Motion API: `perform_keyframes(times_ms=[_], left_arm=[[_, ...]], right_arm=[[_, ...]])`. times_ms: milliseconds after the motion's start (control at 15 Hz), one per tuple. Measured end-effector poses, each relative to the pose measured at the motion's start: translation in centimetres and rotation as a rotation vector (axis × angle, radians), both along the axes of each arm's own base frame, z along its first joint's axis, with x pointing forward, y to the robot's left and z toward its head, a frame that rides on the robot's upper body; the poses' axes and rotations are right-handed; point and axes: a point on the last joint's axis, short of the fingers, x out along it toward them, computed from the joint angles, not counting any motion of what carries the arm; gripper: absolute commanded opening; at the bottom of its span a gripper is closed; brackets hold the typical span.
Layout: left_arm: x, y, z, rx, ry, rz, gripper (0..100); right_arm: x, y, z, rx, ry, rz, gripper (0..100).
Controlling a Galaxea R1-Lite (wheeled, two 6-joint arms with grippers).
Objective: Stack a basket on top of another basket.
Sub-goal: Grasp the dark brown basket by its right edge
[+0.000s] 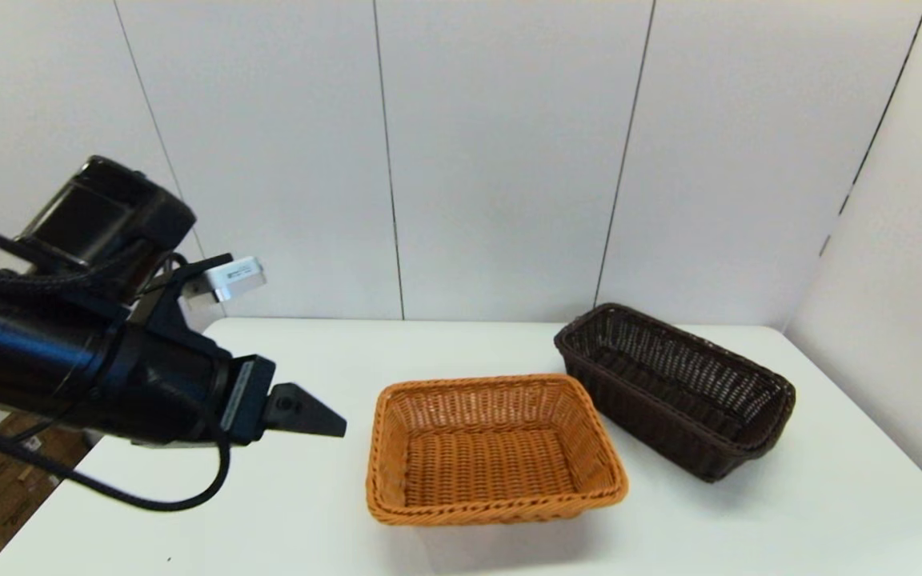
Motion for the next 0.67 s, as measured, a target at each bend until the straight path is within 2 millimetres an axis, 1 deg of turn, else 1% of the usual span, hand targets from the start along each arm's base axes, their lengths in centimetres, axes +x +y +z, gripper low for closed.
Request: perform_keyframes(times_ms=[267, 467, 667], left_arm=[[-5.3, 2.3, -0.2, 0.023, -0.092, -0.101, 100], [-8.8, 4.0, -0.1, 0.007, -0.166, -0.136, 100], [-11.8, 6.1, -1.0, 0.02, -0.238, -0.129, 100]], right_arm=[[0.0, 0.0, 0.0, 0.0, 0.0, 0.0, 100], [0.0, 0.0, 0.0, 0.0, 0.0, 0.0, 100], [0.0, 0.0, 0.0, 0.0, 0.0, 0.0, 100]])
